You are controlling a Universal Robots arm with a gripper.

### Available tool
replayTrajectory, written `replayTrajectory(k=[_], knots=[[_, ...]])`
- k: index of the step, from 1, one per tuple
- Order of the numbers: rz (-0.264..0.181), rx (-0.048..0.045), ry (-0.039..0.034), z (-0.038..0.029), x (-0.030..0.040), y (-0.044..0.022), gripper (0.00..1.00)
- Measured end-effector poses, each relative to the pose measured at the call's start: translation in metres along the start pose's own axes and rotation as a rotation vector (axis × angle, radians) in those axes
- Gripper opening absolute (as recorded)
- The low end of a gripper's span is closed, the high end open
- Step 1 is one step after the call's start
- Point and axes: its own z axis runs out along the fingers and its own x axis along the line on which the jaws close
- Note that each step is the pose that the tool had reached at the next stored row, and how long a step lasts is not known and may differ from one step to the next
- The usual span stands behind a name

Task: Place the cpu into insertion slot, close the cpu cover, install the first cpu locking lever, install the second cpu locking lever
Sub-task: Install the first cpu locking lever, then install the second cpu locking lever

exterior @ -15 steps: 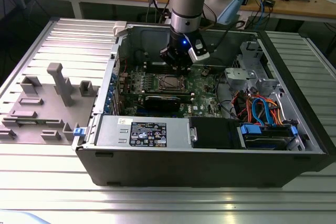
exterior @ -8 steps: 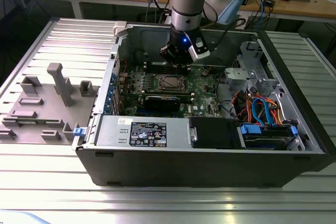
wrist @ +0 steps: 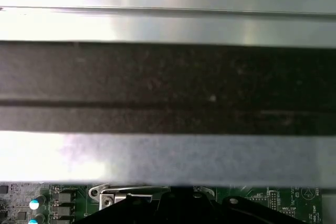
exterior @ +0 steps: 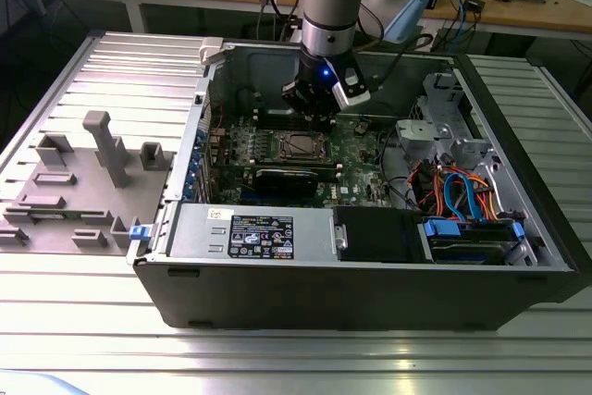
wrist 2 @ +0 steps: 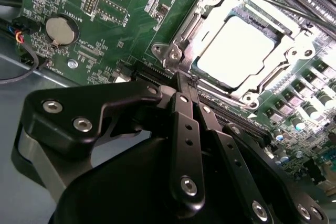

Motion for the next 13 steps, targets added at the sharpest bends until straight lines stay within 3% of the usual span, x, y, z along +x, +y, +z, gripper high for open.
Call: replayTrajectory(k=[13], knots=[[0.000,-0.0001,0.0000,-0.0003,0.0001,-0.0042,0.11]])
